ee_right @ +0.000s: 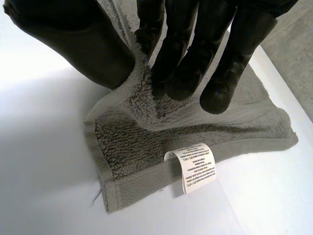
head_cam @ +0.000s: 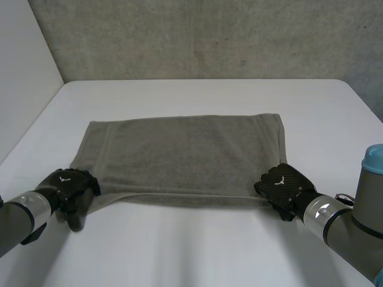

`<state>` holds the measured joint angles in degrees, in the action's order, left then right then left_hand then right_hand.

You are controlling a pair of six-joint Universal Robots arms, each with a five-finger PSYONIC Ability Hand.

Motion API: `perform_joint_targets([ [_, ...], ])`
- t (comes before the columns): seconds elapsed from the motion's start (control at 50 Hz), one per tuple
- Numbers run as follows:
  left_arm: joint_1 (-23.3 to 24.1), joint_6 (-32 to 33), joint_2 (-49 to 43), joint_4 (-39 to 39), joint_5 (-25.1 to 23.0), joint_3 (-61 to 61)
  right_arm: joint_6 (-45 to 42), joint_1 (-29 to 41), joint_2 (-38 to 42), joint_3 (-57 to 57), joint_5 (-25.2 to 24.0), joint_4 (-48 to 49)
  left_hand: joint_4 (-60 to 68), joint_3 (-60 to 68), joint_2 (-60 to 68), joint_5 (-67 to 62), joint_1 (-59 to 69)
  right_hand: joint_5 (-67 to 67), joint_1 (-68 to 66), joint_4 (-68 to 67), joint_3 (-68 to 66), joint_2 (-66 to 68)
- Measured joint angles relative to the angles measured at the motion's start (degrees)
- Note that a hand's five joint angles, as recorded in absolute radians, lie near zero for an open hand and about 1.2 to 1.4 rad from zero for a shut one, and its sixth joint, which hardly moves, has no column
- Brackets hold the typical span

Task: Fold the towel.

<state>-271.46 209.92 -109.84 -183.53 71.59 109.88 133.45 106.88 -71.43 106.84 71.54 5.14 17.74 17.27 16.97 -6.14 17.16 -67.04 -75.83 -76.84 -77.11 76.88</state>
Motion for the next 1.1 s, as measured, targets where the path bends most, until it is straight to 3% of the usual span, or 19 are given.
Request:
perform_joint_targets([
  [0.38, -0.47, -0.15, -2.88, -1.34, 0.12, -3.25, -0.12, 0.32, 0.06, 0.56, 0.08, 0.53, 2.78, 3.75, 4.04, -5.44, 0.33, 0.00, 0.00, 0.00, 0.00, 0.00],
  [0.86, -0.39, -0.18, -5.67, -2.47, 0.26, -7.10, -0.21, 0.68, 0.84, 0.83, 0.06, 0.57, 11.80, 12.53, 12.96, -14.25, 12.66, -0.27, 0.00, 0.00, 0.00, 0.00],
  [1.1, -0.39, -0.20, -5.51, -3.44, 0.84, -7.84, -0.21, 0.70, 1.08, 0.83, 0.04, 0.57, 32.20, 32.31, 32.84, -32.97, 32.01, -0.28, 0.00, 0.00, 0.00, 0.00],
])
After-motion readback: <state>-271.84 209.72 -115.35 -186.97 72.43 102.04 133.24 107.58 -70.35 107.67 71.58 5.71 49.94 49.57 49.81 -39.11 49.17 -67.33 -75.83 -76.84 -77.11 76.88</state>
